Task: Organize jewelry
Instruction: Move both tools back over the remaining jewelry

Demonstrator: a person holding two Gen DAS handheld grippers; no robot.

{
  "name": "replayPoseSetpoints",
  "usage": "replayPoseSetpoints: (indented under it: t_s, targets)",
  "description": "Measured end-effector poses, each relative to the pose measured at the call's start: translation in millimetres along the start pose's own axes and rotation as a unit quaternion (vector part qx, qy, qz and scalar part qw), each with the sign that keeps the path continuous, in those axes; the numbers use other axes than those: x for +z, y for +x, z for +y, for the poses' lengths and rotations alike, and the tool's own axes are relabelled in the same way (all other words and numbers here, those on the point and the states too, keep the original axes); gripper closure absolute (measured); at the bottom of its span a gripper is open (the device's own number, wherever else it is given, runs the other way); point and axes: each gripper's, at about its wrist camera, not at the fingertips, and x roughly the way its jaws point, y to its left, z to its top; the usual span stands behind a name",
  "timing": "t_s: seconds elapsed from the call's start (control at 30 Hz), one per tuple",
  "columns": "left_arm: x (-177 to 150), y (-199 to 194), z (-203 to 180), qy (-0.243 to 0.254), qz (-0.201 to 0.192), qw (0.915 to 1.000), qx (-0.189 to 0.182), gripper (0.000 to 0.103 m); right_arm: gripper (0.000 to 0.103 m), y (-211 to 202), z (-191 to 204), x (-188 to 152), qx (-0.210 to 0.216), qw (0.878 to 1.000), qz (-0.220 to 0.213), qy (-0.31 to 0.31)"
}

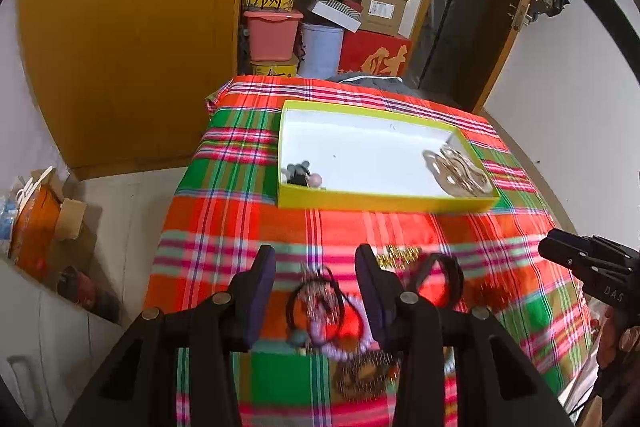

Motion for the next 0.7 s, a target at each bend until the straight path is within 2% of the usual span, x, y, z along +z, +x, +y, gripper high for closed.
replayPoseSetpoints:
  t_s: [0.37, 0.7]
  targets:
    - [-38, -39, -4, -0.006, -0.002, 1.0000, -0.003, 0.062, 0.066, -20, 7, -36, 0.026, 0.999, 0.014, 0.012]
    - [-52, -39, -1, -0.013, 0.015, 0.9998, -0.004, 0.062, 0.066, -16, 12, -48, 0.030, 0.999, 0.029, 0.008]
